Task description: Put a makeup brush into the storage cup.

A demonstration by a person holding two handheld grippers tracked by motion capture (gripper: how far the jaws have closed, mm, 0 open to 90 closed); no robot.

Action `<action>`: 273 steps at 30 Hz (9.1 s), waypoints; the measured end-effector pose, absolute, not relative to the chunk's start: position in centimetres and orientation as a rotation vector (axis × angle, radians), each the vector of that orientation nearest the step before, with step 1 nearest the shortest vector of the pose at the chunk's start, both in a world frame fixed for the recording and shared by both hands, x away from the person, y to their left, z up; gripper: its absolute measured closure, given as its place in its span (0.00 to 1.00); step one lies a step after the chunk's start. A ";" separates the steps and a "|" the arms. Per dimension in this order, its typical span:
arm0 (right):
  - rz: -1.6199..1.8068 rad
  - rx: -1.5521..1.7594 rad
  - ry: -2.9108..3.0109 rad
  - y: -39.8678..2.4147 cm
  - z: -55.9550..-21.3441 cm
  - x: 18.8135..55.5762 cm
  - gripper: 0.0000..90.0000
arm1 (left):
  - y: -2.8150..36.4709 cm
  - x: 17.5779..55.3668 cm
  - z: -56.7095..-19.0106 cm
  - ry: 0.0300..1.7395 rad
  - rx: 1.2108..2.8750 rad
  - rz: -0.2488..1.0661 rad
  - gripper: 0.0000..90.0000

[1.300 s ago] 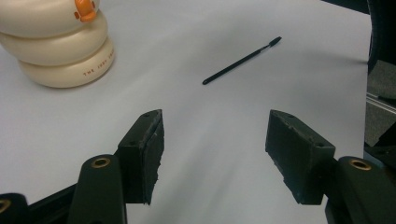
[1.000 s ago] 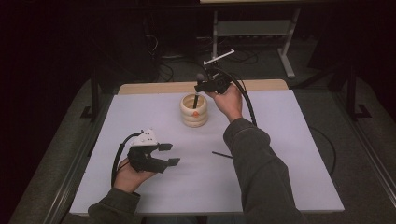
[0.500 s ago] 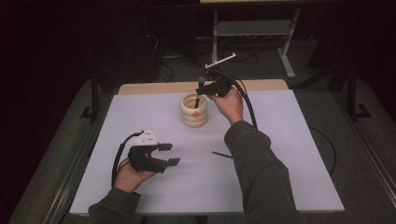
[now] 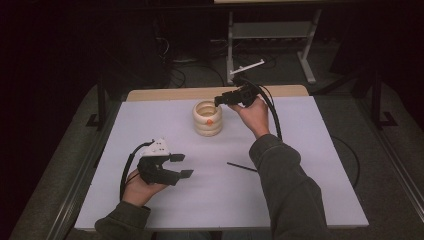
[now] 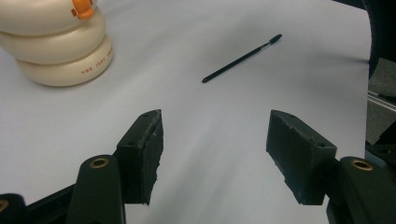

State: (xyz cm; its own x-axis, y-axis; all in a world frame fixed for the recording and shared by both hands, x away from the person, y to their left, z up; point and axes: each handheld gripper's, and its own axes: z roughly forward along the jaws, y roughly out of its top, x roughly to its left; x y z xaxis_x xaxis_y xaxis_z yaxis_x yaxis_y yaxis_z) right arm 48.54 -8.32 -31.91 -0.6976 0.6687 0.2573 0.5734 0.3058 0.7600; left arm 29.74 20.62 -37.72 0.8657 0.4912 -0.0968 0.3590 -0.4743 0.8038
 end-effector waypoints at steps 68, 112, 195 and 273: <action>1.500 1.076 2.465 -18.1 -35.0 37.7 0.39 | 20.9 29.9 -37.8 0.617 2.124 0.187 0.37; 1.417 1.063 2.496 -19.6 -36.1 34.5 0.30 | 21.1 29.9 -37.7 0.628 2.125 0.192 0.34; 0.865 0.723 2.834 -16.9 -43.5 34.5 0.94 | 20.4 30.1 -38.2 0.619 2.160 0.176 0.34; 1.097 0.114 2.987 -9.0 -35.3 31.1 0.95 | 13.5 29.1 -36.7 0.180 2.446 0.043 0.78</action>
State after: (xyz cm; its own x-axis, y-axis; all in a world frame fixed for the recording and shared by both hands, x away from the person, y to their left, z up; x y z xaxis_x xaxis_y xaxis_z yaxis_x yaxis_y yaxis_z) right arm 31.11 -8.97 -35.26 -0.9965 0.0525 0.0648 0.0819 0.7602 0.6445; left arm 29.14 13.53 -36.74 0.9899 0.1406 -0.0157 0.1184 -0.7628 0.6357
